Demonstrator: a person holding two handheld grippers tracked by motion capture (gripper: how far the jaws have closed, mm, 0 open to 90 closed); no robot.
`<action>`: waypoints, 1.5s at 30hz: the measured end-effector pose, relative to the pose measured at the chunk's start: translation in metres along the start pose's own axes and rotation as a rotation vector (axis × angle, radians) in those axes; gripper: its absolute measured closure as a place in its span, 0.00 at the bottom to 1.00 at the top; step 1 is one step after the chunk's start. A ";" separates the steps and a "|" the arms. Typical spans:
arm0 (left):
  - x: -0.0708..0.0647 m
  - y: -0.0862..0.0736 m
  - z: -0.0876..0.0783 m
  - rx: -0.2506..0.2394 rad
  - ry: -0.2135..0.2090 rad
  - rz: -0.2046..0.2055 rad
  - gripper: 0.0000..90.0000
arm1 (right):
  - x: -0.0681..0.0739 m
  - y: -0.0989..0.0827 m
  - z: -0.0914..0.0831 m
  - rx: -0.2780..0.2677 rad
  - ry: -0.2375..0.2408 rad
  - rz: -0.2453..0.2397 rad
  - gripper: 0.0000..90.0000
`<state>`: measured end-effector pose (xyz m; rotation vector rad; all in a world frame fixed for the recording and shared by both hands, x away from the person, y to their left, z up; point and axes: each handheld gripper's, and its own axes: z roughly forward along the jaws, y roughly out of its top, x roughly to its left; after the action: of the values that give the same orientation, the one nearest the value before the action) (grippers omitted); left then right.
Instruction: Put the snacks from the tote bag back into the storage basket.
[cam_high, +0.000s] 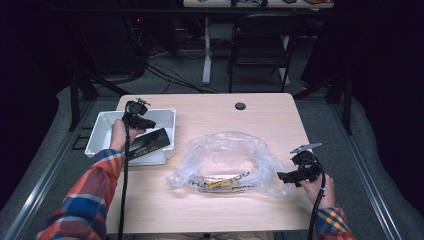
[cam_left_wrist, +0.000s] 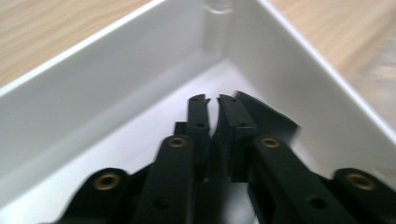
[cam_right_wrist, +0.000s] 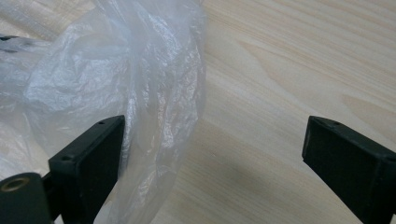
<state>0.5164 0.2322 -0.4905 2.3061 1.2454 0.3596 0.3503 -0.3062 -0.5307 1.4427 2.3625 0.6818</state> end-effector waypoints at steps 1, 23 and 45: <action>0.000 0.000 0.004 0.010 0.007 -0.008 0.96 | 0.000 0.000 0.000 0.001 0.001 -0.001 0.07; -0.017 0.003 0.034 0.161 -0.091 0.029 0.99 | 0.001 0.000 0.001 -0.001 -0.001 -0.004 0.08; -0.017 -0.005 -0.021 0.043 -0.072 -0.020 0.38 | 0.000 0.001 0.001 -0.001 -0.004 -0.004 0.08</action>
<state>0.4937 0.2263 -0.4751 2.3192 1.2518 0.2433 0.3514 -0.3053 -0.5316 1.4379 2.3613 0.6780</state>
